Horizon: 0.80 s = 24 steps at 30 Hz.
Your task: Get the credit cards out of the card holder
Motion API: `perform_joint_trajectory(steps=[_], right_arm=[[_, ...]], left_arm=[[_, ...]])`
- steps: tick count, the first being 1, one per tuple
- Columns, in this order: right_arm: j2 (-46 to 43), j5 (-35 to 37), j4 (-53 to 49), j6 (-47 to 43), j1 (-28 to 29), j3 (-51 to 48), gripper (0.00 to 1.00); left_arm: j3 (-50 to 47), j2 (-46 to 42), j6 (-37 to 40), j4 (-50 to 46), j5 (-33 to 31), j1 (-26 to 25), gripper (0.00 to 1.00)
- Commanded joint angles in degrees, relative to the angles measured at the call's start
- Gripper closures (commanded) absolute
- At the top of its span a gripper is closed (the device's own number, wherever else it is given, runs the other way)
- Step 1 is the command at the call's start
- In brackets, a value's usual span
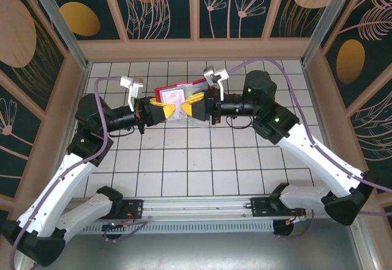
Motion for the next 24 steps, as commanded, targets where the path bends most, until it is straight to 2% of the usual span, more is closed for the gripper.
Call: perform_joint_trajectory(steps=[1, 7, 14, 18, 24], right_arm=[[0.0, -7.0, 3.6, 0.5, 2.9, -0.6, 0.80], [2.9, -6.9, -1.3, -2.2, 4.9, 2.6, 0.81], [-0.1, -3.2, -1.6, -3.5, 4.6, 1.0, 0.87], [-1.8, -3.1, -0.7, -3.0, 4.0, 0.0, 0.88], [-3.1, -2.5, -0.7, -2.7, 3.1, -1.4, 0.89]], left_arm=[[2.1, 1.4, 1.2, 0.3, -0.3, -0.7, 0.97], [2.9, 2.2, 1.4, -1.8, -1.3, -0.6, 0.95], [2.8, 1.3, 2.7, -4.0, -4.5, -0.7, 0.93], [2.8, 0.7, 2.9, -4.4, -6.1, -0.7, 0.89], [2.6, -0.3, 3.4, -4.8, -8.1, -0.7, 0.87]])
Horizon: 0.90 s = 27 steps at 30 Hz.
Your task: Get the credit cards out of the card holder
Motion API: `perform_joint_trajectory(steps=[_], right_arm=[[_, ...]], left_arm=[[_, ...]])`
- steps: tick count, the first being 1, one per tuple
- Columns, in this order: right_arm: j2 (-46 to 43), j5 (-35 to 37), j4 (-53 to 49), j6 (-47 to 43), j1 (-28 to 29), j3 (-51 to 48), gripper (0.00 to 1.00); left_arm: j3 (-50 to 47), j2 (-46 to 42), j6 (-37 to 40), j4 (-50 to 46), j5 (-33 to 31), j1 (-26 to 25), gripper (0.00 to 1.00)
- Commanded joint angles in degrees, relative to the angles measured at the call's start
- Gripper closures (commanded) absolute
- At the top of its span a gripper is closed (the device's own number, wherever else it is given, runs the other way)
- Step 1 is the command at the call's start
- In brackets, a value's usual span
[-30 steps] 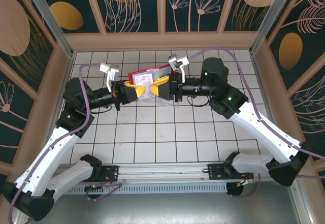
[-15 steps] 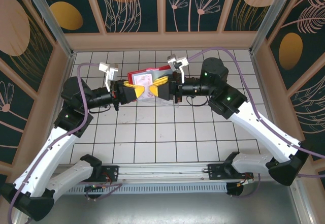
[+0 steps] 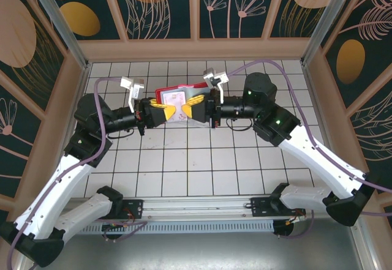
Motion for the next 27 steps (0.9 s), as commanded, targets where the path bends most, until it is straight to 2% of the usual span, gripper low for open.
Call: perform_joint_trajectory(steps=[1, 7, 17, 22, 27], right_arm=[[-2.1, -4.5, 0.9, 0.0, 1.8, -1.0, 0.89], [-3.0, -4.0, 0.6, -0.1, 1.3, -1.6, 0.87], [-4.5, -3.7, 1.1, 0.3, 0.4, -2.6, 0.94], [-4.4, -4.7, 1.9, 0.8, 0.3, -2.7, 0.93], [-4.4, -3.9, 0.9, 0.4, 0.3, -2.5, 0.97]], left_arm=[[0.6, 0.1, 1.4, 0.1, -6.7, 0.4, 0.87], [0.4, -0.9, 1.6, 0.2, -8.9, 0.4, 0.86], [0.1, -1.2, 0.8, 1.3, -9.5, 0.4, 0.83], [-0.6, -1.0, -0.1, 2.6, -8.8, 0.4, 0.84], [-0.7, -1.2, -0.1, 2.9, -8.6, 0.4, 0.84]])
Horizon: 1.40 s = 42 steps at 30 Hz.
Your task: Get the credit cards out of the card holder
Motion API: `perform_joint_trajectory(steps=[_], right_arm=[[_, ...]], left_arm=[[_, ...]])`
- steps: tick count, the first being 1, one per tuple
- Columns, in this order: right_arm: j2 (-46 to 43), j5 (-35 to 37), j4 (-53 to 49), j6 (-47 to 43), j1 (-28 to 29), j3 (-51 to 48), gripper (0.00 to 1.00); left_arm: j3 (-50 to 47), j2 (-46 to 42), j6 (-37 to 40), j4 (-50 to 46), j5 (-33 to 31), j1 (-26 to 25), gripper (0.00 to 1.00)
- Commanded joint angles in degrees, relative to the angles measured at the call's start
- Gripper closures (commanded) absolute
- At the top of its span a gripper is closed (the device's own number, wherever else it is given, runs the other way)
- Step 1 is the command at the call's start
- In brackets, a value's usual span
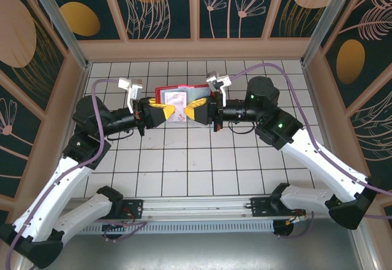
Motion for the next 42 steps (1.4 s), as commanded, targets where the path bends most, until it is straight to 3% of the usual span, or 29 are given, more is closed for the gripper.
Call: perform_joint_trajectory(steps=[1, 13, 21, 28, 35, 42], right_arm=[[-2.5, -4.3, 0.1, -0.1, 0.3, -0.1, 0.98], [-5.0, -0.5, -4.3, -0.6, -4.2, -0.4, 1.00], [-3.6, -3.3, -2.0, 1.2, -4.7, -0.5, 1.00], [-3.2, -1.0, -2.7, 0.7, -4.7, -0.4, 1.00], [-4.3, 10.8, -14.0, -5.2, -6.6, 2.4, 1.00], [-3.9, 15.9, -20.9, -13.9, -9.0, 2.5, 1.00]], left_arm=[[-0.5, 0.0, -0.4, 3.2, -5.6, 0.9, 0.84], [-0.2, -0.1, 0.0, 2.9, -5.3, 0.9, 0.85], [-0.2, 0.6, -0.4, 4.0, -3.9, 0.9, 0.95], [-0.2, 0.4, 0.4, 3.3, -4.0, 0.9, 1.00], [1.9, 0.0, 7.1, -6.4, -16.2, 0.9, 1.00], [2.9, 1.5, 11.5, -16.5, -33.2, 0.9, 1.00]])
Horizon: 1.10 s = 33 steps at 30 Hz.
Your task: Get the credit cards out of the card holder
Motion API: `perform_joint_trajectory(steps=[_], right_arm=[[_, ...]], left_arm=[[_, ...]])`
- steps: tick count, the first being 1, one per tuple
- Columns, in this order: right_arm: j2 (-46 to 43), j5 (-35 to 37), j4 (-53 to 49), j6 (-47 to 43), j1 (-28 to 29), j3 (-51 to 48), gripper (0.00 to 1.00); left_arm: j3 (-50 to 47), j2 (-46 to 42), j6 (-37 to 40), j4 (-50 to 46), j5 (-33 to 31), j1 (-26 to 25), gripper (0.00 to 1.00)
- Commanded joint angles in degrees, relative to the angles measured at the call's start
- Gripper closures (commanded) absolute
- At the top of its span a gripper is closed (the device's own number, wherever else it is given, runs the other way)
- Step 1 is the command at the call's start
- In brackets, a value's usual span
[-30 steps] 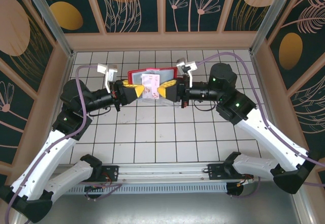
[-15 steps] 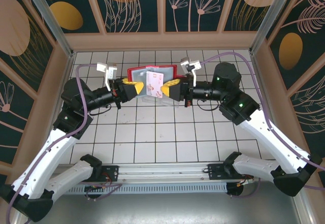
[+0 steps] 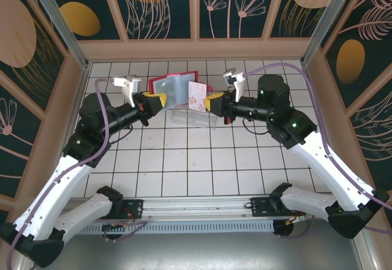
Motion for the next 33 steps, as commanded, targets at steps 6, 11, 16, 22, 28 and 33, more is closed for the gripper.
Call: perform_joint_trajectory(steps=[6, 11, 16, 22, 28, 33], right_arm=[[6.7, 10.4, -11.2, -19.0, -1.1, 2.9, 1.00], [16.3, 14.2, -16.5, -36.5, -1.5, 6.6, 1.00], [31.3, 17.1, -26.1, -45.8, -2.4, 18.0, 1.00], [46.7, 17.4, -36.4, -49.4, -2.4, 33.4, 1.00], [58.1, 21.0, -43.3, -52.9, -1.7, 47.2, 1.00], [65.4, 23.4, -47.1, -55.0, -1.5, 57.1, 1.00]], left_arm=[[0.8, 3.9, 4.0, -11.0, -23.4, 0.3, 1.00], [0.8, 8.0, 5.7, -15.6, -27.8, 0.5, 1.00], [-1.6, 9.8, 7.2, -16.3, -30.5, 2.3, 1.00], [-4.2, 10.7, 9.7, -15.1, -36.6, 5.6, 1.00], [-6.9, 10.1, 15.0, -12.3, -43.8, 5.8, 1.00], [-9.6, 9.0, 16.5, -9.8, -43.5, 5.8, 1.00]])
